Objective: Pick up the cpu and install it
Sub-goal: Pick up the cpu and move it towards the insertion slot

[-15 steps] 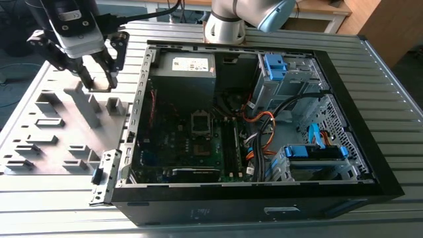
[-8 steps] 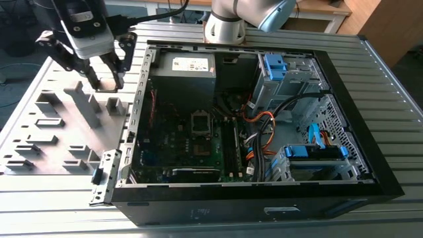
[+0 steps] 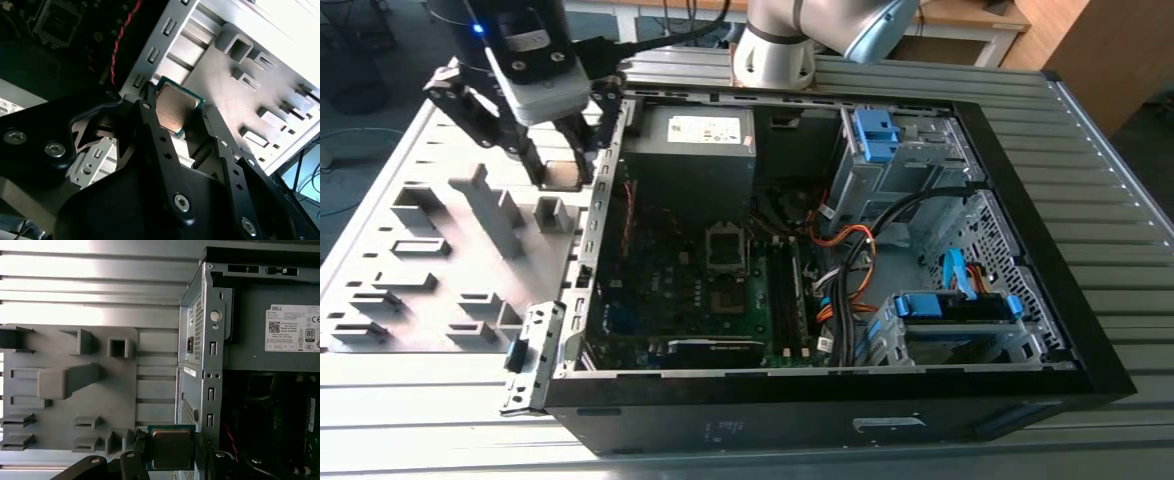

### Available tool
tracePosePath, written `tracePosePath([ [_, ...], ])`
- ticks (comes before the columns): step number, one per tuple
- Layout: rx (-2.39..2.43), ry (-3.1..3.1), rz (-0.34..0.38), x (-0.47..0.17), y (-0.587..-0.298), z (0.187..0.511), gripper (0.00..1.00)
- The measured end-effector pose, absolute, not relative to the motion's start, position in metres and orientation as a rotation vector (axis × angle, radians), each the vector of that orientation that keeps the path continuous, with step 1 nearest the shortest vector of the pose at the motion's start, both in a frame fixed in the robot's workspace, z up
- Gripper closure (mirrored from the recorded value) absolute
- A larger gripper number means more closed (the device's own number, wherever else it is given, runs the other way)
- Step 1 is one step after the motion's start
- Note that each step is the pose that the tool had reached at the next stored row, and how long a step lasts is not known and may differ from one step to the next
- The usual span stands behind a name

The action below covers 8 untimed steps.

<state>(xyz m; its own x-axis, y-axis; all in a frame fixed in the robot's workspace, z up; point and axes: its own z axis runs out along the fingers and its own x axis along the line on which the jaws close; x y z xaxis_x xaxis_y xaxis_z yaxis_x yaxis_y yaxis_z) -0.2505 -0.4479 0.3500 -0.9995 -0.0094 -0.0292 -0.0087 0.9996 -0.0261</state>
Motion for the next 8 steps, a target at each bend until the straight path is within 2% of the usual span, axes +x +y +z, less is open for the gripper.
tracePosePath([
  [8, -0.014, 3.116, -0.04, -0.223, -0.452, 0.35, 0.53],
])
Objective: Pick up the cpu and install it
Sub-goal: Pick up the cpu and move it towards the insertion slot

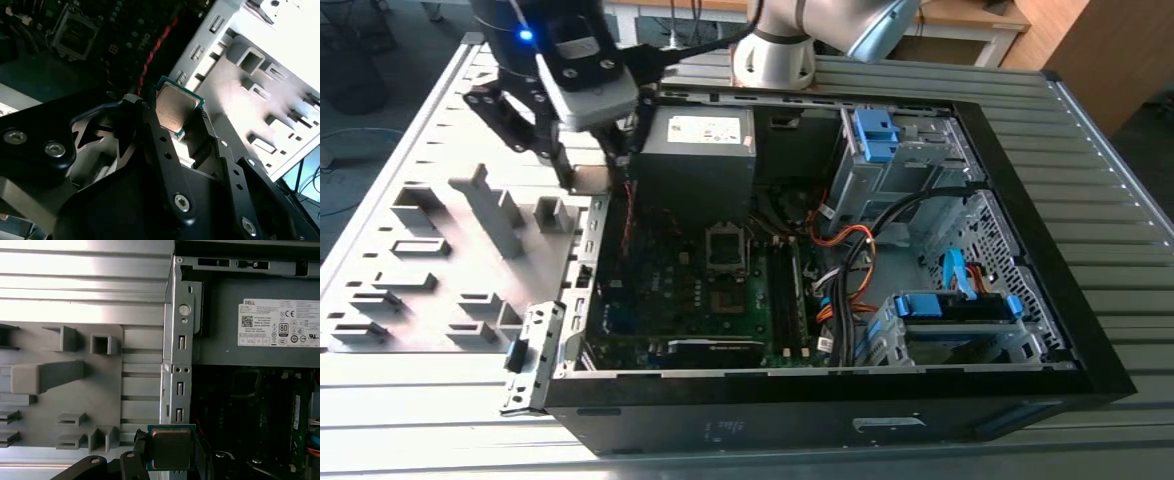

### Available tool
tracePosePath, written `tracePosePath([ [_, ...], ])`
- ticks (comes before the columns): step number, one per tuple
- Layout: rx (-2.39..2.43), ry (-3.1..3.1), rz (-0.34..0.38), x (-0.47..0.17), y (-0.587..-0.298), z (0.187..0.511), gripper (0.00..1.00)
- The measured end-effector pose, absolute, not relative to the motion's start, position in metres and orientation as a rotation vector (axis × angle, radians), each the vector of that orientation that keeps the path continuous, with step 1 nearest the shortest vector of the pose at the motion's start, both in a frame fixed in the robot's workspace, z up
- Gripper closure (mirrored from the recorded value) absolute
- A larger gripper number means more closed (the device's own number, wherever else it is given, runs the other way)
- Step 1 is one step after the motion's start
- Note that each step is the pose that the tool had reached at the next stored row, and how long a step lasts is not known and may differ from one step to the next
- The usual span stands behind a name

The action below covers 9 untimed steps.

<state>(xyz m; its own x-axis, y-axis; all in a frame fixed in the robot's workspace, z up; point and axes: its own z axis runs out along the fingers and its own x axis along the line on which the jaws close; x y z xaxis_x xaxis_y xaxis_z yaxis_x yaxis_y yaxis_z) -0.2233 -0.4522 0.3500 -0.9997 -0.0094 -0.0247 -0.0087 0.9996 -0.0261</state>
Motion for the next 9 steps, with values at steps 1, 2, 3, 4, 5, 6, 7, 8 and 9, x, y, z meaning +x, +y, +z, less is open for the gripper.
tracePosePath([
  [1, -0.014, 3.117, -0.041, -0.22, -0.453, 0.35, 0.53],
  [2, -0.014, 3.118, -0.04, -0.216, -0.453, 0.35, 0.53],
  [3, -0.014, 3.118, -0.041, -0.213, -0.454, 0.35, 0.53],
  [4, -0.014, 3.119, -0.04, -0.209, -0.454, 0.35, 0.53],
  [5, -0.014, 3.119, -0.04, -0.206, -0.455, 0.35, 0.53],
  [6, -0.014, 3.12, -0.04, -0.202, -0.456, 0.35, 0.53],
  [7, -0.014, 3.121, -0.04, -0.198, -0.456, 0.35, 0.53],
  [8, -0.014, 3.121, -0.04, -0.194, -0.457, 0.35, 0.53],
  [9, -0.014, 3.122, -0.04, -0.19, -0.457, 0.35, 0.53],
])
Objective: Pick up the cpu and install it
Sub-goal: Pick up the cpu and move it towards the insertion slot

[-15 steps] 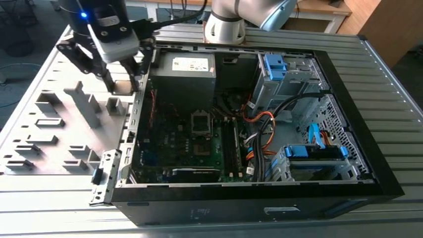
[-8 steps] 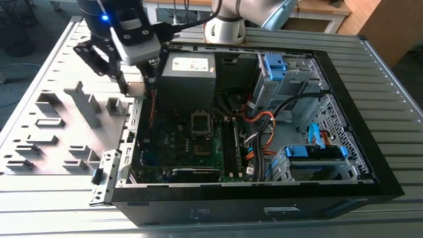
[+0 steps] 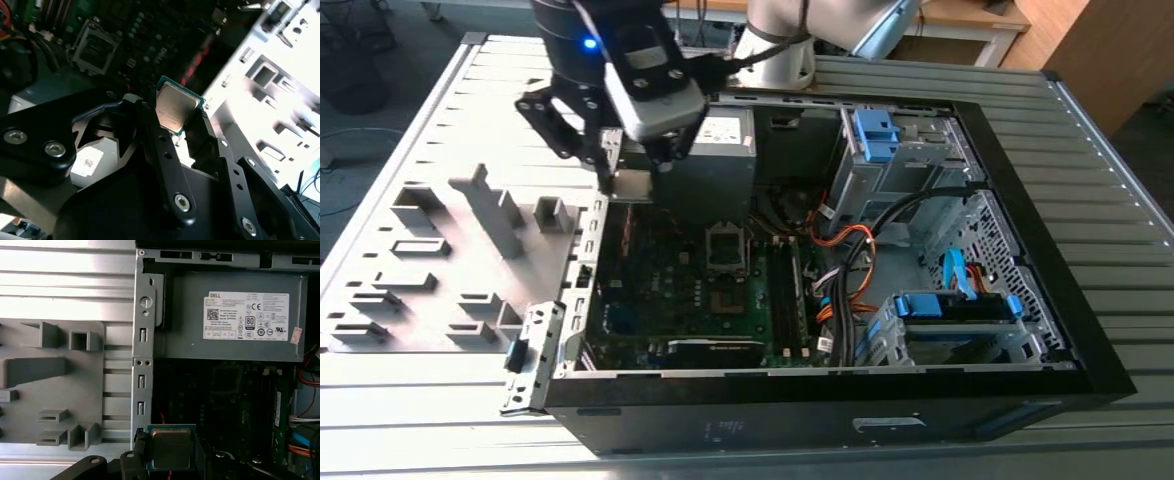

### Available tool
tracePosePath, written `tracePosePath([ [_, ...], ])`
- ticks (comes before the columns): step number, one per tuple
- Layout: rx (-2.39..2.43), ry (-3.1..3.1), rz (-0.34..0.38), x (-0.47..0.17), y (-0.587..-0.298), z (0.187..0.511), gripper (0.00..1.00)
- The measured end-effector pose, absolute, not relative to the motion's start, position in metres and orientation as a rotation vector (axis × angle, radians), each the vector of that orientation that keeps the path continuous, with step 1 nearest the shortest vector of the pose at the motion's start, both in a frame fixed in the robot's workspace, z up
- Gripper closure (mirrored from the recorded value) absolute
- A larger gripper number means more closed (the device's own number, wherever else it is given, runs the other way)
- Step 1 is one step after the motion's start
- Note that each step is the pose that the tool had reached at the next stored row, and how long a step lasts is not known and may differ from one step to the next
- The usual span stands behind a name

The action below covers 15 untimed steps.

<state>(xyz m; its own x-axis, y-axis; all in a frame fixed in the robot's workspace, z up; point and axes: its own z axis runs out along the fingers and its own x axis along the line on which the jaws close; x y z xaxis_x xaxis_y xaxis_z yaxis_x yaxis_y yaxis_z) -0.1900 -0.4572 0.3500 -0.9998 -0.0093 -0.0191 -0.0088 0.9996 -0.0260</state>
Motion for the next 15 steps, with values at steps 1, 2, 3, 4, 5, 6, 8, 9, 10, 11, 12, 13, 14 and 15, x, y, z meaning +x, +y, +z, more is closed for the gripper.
tracePosePath([
  [1, -0.014, 3.123, -0.04, -0.186, -0.458, 0.35, 0.53],
  [2, -0.014, 3.124, -0.041, -0.182, -0.458, 0.35, 0.53],
  [3, -0.014, 3.124, -0.041, -0.178, -0.459, 0.35, 0.53],
  [4, -0.014, 3.125, -0.041, -0.173, -0.46, 0.35, 0.53],
  [5, -0.014, 3.126, -0.041, -0.169, -0.46, 0.35, 0.53],
  [6, -0.015, 3.127, -0.041, -0.165, -0.461, 0.35, 0.53],
  [8, -0.014, 3.128, -0.041, -0.157, -0.462, 0.35, 0.53],
  [9, -0.014, 3.129, -0.04, -0.153, -0.462, 0.35, 0.53],
  [10, -0.014, 3.13, -0.04, -0.149, -0.463, 0.35, 0.53],
  [11, -0.014, 3.131, -0.041, -0.144, -0.463, 0.35, 0.53],
  [12, -0.014, 3.132, -0.041, -0.14, -0.464, 0.35, 0.53],
  [13, -0.015, 3.133, -0.04, -0.135, -0.464, 0.35, 0.53],
  [14, -0.015, 3.134, -0.041, -0.131, -0.464, 0.35, 0.53],
  [15, -0.015, 3.135, -0.04, -0.126, -0.464, 0.35, 0.53],
])
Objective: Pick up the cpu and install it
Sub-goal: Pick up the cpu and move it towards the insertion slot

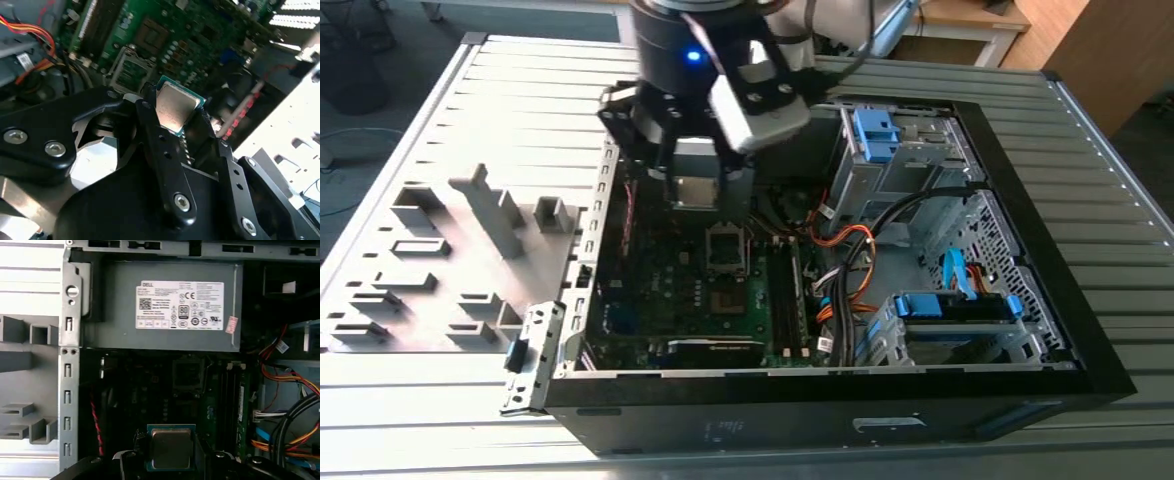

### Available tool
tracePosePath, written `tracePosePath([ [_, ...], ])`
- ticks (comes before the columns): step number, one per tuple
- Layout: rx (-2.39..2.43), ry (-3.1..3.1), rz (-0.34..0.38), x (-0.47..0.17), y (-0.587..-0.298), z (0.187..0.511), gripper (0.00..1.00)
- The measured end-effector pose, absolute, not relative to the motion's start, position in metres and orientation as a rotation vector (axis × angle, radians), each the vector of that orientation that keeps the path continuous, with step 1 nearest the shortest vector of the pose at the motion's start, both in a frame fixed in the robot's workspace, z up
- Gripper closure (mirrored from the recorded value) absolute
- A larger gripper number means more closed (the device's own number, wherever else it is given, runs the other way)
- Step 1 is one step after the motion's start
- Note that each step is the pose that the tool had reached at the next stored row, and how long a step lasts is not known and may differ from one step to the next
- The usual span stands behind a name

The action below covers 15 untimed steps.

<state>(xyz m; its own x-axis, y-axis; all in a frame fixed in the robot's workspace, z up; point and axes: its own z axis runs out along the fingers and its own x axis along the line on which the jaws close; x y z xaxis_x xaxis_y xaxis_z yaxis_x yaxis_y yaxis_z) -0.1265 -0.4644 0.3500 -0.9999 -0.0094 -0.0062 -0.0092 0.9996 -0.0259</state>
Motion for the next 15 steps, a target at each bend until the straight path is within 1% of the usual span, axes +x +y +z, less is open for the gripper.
tracePosePath([
  [5, -0.015, 3.139, -0.041, -0.107, -0.465, 0.35, 0.53],
  [15, -0.016, 3.119, -0.04, -0.105, -0.465, 0.345, 0.53],
])
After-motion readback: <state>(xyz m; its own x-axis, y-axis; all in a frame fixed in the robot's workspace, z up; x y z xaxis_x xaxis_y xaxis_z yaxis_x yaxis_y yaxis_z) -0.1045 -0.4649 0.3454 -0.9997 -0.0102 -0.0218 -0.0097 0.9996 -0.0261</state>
